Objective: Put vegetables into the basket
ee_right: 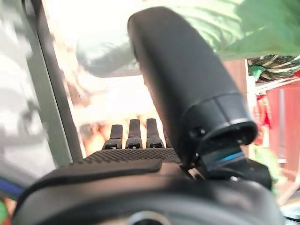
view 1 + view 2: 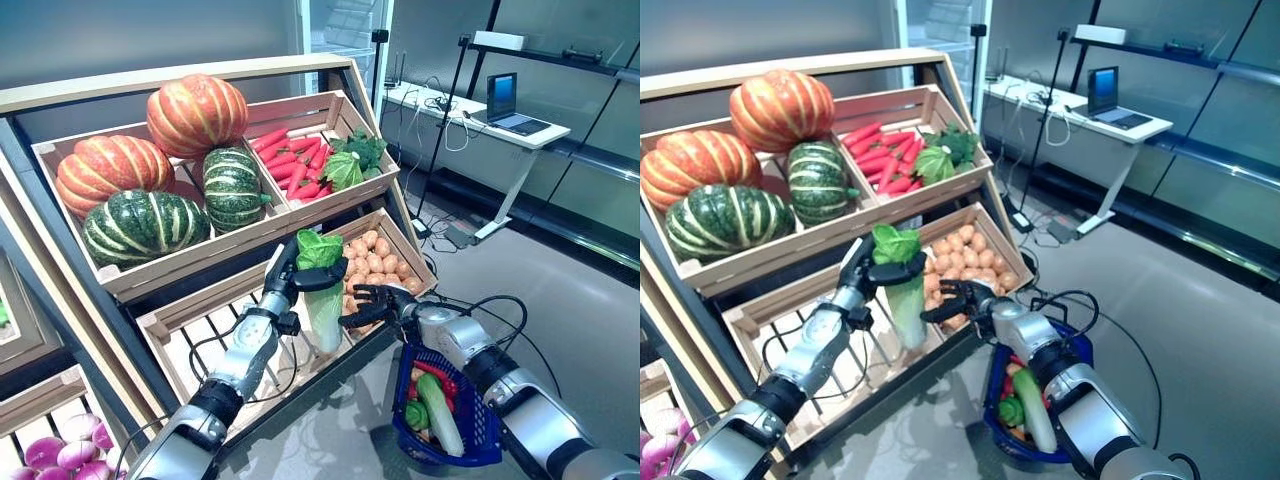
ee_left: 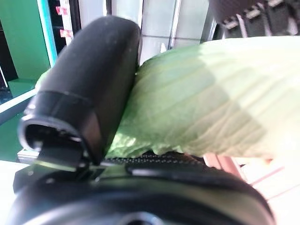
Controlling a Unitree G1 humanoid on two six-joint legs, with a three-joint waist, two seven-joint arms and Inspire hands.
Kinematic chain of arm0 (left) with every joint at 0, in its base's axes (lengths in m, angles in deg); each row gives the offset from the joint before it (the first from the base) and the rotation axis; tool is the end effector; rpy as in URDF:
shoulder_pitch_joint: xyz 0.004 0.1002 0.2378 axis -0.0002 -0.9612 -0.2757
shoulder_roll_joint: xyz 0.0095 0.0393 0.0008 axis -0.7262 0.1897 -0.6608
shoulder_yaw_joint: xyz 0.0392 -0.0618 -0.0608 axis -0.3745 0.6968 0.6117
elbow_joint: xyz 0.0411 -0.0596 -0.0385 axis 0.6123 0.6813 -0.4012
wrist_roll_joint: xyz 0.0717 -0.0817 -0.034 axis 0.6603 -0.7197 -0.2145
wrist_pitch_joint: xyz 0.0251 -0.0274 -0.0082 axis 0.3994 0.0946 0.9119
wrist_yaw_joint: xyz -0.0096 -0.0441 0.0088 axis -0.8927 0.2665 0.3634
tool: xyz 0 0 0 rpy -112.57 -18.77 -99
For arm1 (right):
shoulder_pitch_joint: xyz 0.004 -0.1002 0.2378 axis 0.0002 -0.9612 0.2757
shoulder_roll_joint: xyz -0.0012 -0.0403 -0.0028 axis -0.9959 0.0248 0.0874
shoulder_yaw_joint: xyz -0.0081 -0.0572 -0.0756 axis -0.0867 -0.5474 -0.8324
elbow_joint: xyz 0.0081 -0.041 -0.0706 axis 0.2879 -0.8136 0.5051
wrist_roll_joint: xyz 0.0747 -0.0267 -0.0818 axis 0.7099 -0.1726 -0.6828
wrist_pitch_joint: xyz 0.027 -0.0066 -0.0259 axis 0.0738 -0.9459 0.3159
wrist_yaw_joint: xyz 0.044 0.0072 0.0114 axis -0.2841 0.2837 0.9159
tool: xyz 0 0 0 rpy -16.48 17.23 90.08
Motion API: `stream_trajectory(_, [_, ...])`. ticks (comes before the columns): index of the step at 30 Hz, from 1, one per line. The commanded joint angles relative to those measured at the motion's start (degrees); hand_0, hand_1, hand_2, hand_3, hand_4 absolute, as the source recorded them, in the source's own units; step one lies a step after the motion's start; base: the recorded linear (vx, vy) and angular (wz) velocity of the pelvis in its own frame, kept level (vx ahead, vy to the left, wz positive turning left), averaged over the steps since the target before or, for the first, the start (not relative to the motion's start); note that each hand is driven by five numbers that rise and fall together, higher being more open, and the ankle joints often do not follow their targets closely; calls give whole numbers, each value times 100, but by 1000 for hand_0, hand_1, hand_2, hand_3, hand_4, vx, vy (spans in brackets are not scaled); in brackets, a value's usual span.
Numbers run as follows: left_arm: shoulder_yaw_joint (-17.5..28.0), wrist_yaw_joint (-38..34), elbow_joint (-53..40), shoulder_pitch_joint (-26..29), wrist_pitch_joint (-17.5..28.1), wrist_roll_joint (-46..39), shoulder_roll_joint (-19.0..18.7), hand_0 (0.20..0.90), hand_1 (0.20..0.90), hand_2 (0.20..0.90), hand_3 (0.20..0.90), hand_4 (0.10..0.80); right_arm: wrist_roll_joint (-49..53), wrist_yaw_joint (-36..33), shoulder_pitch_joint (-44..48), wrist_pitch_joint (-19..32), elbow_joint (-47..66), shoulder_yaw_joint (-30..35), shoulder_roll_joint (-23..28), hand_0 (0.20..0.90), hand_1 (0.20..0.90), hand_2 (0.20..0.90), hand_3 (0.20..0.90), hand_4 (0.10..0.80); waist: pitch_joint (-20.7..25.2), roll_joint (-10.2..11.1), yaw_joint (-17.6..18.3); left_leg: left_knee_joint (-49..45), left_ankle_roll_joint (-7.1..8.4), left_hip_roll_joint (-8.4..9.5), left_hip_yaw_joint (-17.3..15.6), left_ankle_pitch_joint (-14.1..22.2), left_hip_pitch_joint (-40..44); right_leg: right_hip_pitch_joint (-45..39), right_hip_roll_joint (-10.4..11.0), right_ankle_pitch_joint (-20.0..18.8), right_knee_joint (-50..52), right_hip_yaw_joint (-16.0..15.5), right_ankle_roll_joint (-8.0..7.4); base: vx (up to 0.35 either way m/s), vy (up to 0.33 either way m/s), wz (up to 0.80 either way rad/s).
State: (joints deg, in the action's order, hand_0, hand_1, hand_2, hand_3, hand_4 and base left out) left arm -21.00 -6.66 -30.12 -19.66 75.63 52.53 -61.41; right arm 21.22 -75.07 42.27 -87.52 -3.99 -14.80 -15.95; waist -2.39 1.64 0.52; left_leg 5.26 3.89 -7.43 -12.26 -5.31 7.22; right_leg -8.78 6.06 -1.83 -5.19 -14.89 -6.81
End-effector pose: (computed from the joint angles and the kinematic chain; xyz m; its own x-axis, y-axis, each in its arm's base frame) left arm 0.2792 0.1558 0.0448 0.9669 -0.2542 0.0208 0.2550 0.9633 -0.0838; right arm 0.3024 -0.1254 0.0404 0.6490 0.4557 -0.6092 -0.4250 0.8813 0.2065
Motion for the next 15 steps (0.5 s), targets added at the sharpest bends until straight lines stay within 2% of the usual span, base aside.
stream_trajectory(1, [105, 623, -676, 882, 635, -607, 442, 300, 300, 300, 300, 400, 709, 1328, 471, 255, -450, 90, -384, 900, 900, 900, 900, 800, 437, 4, -217, -26, -292, 303, 20, 1005, 278, -110, -204, 507, 19, 109, 433, 14, 1, 7])
stream_trajectory(7, [37, 1190, -688, 784, 520, -1079, 333, 300, 300, 300, 300, 400, 1297, 2806, 578, 476, -482, 148, -192, 900, 900, 900, 900, 800, 476, 8, -283, -26, -275, 296, 67, 995, 262, -116, -187, 509, 19, 27, 428, 4, 4, 9])
stream_trajectory(9, [18, 1517, -723, 722, 408, -1278, 274, 300, 300, 300, 300, 400, 1589, 3561, 659, 419, -452, 193, -18, 900, 900, 900, 900, 800, 516, 11, -317, -26, -275, 293, 87, 1001, 252, -115, -183, 515, 19, 0, 426, 6, 1, 3])
stream_trajectory(15, [-31, 2057, -810, 694, 100, -1878, 102, 300, 300, 300, 300, 400, 1939, 4595, 970, 405, -696, 358, 404, 900, 900, 900, 900, 800, 589, 32, -380, -26, -277, 290, 145, 1014, 227, -107, -176, 517, 19, -59, 407, 13, -5, 11])
